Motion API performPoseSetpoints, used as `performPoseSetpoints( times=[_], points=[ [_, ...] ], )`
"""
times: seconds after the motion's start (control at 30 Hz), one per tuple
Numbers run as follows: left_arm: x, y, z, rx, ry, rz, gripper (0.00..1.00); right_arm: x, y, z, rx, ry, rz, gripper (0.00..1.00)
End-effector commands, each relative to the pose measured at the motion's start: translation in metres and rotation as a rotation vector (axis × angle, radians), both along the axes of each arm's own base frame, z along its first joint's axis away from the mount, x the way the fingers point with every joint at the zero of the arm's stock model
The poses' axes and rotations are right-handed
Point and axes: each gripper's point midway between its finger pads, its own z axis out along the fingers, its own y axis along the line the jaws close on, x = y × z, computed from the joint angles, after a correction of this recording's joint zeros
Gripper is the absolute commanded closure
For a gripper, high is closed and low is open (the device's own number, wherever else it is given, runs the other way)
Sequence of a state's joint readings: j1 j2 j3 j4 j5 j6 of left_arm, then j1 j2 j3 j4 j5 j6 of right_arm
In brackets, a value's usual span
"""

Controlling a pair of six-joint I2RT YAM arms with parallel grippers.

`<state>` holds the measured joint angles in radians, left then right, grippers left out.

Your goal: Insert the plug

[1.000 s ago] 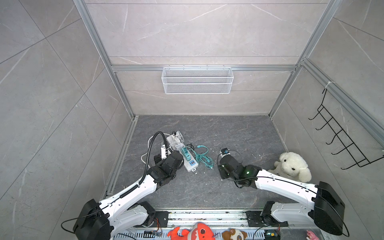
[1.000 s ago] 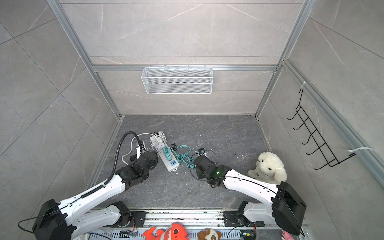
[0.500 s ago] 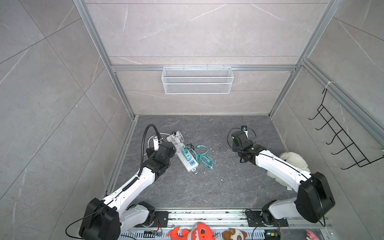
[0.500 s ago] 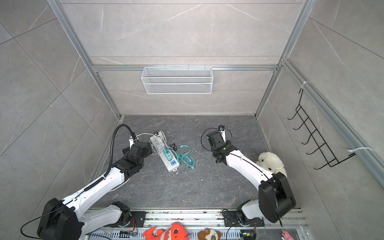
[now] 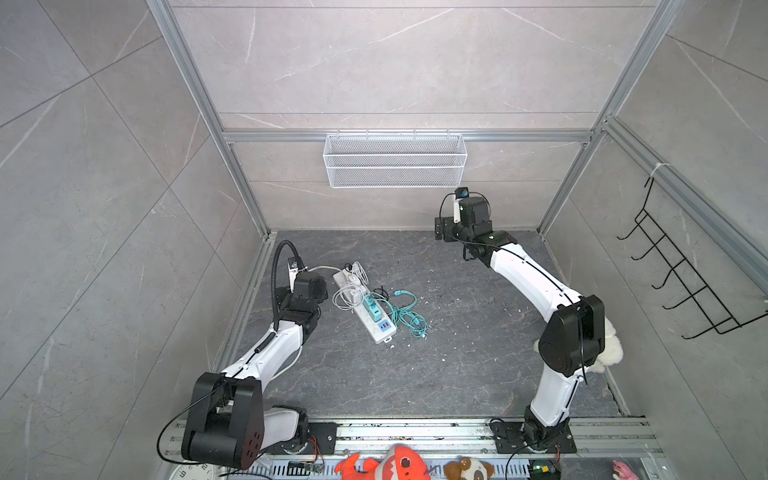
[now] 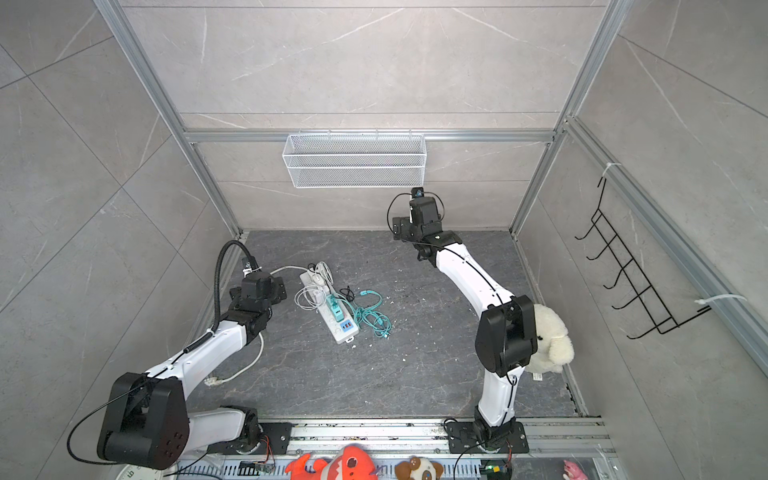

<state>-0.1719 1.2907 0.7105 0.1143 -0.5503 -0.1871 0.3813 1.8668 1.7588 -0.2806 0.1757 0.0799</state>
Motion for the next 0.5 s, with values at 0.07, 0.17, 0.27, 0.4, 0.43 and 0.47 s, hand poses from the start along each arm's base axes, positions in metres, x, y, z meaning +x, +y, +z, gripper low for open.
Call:
performPoseSetpoints(
  times=[0.07, 0.17, 0.27, 0.4, 0.43, 0.47],
  points=[
    [0.036, -0.013, 0.058, 0.051, -0.217, -0.13, 0.02, -0.025, 0.008, 0.038, -0.034, -0.014, 0.145, 0.01],
    [0.044, -0.019, 0.061, 0.046, -0.239, -0.176, 0.02, -0.049, 0.002, 0.049, -0.025, -0.022, 0.165, 0.01],
    [0.05, -0.023, 0.052, 0.023, -0.245, -0.22, 0.01, -0.075, -0.015, 0.058, -0.007, -0.092, 0.126, 0.01],
    [0.048, -0.027, 0.031, 0.001, -0.241, -0.258, 0.01, -0.11, -0.043, 0.063, 0.011, -0.228, 0.049, 0.01],
    [0.045, -0.028, 0.028, 0.007, -0.239, -0.267, 0.01, -0.117, -0.048, 0.061, 0.011, -0.254, 0.039, 0.01],
    [0.041, -0.028, 0.024, 0.014, -0.235, -0.274, 0.0, -0.125, -0.052, 0.058, 0.014, -0.278, 0.031, 0.01]
  ],
)
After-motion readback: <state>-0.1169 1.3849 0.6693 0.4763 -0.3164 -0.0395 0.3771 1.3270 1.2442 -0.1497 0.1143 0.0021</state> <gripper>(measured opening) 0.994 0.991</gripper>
